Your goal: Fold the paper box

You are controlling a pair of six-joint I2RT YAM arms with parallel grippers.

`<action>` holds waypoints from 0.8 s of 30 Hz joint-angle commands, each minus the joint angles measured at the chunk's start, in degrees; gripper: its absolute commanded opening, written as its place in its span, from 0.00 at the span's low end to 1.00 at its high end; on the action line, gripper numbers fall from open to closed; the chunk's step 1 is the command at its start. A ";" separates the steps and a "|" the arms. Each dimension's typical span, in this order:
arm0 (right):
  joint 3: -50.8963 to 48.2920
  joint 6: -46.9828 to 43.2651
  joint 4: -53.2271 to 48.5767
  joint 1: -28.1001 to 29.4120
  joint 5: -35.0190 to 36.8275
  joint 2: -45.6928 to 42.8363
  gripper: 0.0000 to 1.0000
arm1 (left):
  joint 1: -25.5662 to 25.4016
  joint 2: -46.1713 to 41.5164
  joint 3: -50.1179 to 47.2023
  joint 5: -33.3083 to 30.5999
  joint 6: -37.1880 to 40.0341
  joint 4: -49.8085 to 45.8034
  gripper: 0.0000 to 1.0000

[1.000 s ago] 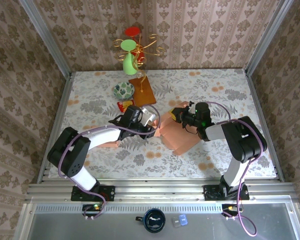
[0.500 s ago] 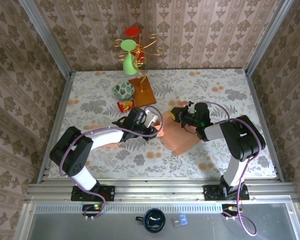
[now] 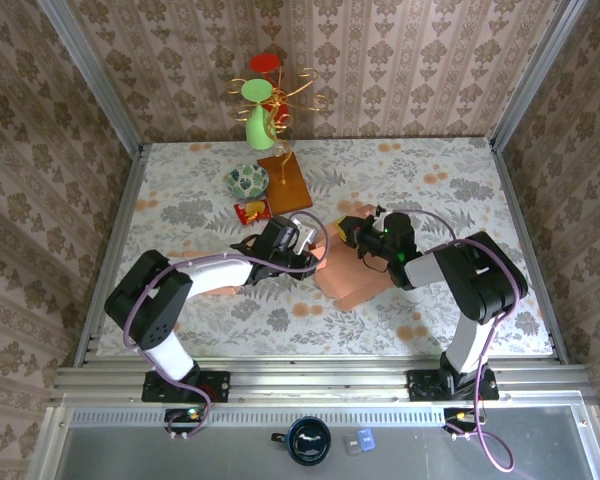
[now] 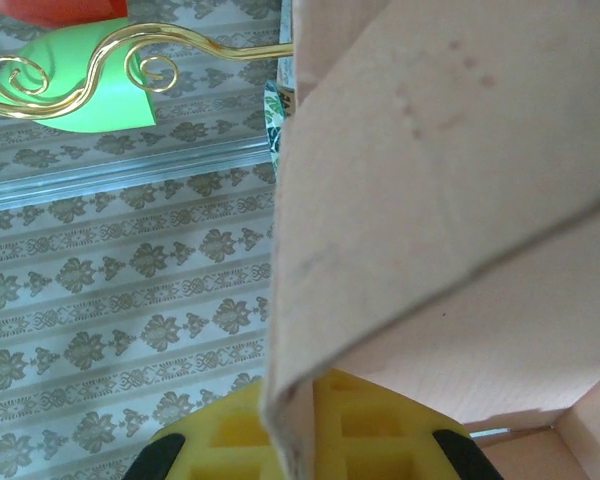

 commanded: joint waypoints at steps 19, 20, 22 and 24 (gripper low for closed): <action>-4.96 2.94 13.40 7.12 15.65 4.73 0.00 | -0.67 4.79 0.72 -8.18 -8.89 6.68 0.28; -4.80 2.99 13.27 7.38 15.67 4.97 0.00 | -0.72 4.99 0.91 -8.44 -9.21 6.70 0.27; -4.53 3.24 13.22 7.67 15.63 5.25 0.00 | -0.80 5.36 1.19 -9.01 -9.54 6.58 0.27; -4.42 3.55 13.30 7.99 15.81 5.56 0.00 | -0.87 5.76 1.51 -9.42 -9.98 6.76 0.27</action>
